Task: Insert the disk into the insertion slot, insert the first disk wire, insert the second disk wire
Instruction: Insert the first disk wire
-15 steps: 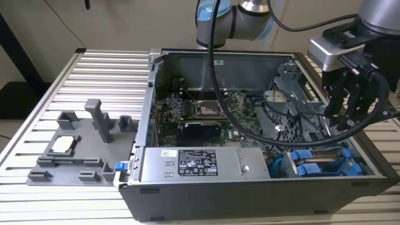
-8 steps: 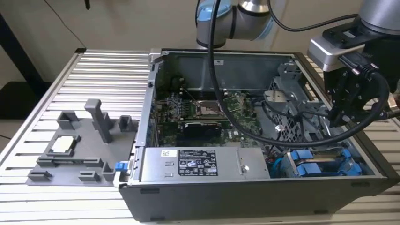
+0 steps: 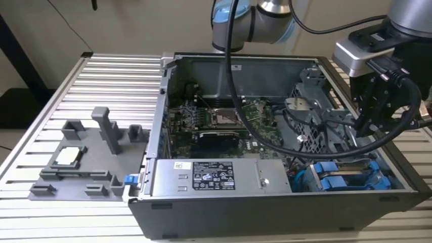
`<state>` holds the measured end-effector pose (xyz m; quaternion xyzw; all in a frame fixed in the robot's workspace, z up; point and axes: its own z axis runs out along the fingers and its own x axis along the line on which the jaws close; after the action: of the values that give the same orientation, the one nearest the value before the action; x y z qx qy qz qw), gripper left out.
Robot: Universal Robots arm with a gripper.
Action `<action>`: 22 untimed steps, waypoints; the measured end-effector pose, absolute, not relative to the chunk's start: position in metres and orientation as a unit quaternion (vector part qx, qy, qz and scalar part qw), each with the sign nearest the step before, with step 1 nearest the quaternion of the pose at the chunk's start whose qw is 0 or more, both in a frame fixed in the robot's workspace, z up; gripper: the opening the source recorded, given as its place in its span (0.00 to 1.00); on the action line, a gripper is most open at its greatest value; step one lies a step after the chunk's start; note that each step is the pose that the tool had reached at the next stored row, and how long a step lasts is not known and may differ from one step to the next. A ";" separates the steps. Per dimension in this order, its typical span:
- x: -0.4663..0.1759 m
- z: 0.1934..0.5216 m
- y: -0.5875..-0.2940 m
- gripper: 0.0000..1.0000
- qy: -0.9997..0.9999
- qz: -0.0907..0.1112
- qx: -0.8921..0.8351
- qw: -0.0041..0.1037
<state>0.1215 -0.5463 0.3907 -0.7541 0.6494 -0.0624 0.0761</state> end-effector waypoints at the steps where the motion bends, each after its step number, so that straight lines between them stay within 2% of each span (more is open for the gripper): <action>1: 0.124 0.391 -0.546 0.19 0.650 -0.059 -0.755 0.071; 8: 0.142 0.391 -0.546 0.19 0.652 -0.023 -0.757 0.036; 22: 0.143 0.379 -0.546 0.19 0.728 -0.024 -0.684 0.031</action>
<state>0.1431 -0.5465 0.3789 -0.6842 0.7282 -0.0241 0.0313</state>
